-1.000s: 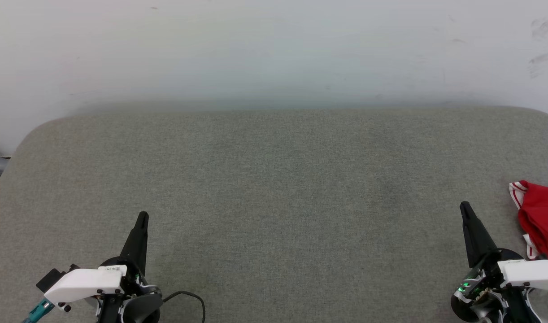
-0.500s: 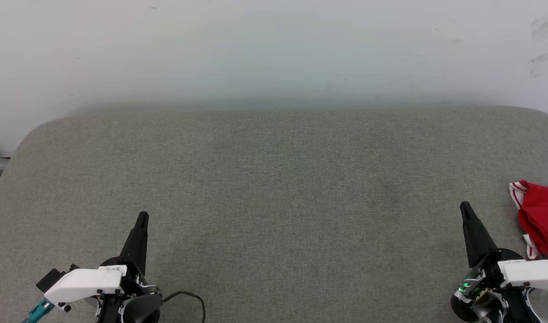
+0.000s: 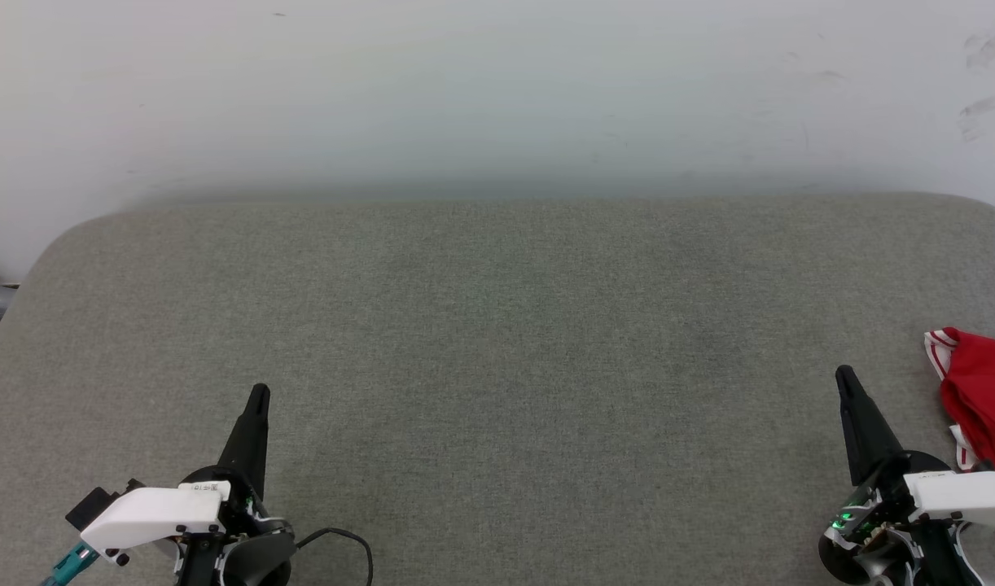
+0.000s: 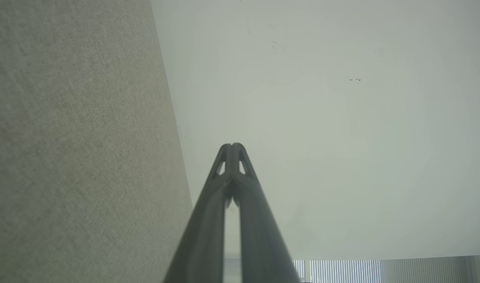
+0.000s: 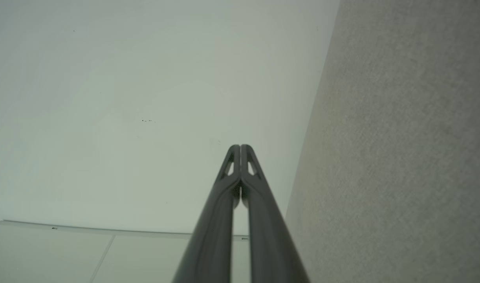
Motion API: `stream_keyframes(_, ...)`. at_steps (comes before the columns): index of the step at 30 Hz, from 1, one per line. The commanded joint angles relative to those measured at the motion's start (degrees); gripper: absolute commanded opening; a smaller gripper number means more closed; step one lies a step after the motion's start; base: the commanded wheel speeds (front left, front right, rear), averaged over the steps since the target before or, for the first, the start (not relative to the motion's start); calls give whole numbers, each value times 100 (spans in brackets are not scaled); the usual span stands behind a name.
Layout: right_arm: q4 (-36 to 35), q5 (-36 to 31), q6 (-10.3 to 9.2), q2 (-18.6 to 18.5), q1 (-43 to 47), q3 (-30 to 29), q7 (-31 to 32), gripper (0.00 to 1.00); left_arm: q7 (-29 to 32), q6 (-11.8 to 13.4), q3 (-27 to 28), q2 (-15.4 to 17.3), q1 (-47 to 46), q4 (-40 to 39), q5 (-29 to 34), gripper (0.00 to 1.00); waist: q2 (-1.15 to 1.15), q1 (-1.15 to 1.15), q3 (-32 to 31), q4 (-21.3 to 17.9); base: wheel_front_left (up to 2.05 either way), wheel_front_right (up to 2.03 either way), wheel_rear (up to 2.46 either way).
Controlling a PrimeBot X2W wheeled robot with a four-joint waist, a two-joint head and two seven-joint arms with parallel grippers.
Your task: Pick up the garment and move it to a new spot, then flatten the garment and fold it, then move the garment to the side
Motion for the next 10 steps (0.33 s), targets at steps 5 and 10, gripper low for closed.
stream_keyframes(5, 6, -23, -2, 25, -69, -8, 19, 0, 13, -8, 16, -11, -44, -1, -8, 0, 0, 0, 0, 0, 0, 0, 0)
stream_keyframes(10, 6, -24, -2, 26, -69, -9, 21, 0, 13, -8, 15, -11, -44, -1, -8, 0, 0, 0, 0, 0, 0, 0, 0)
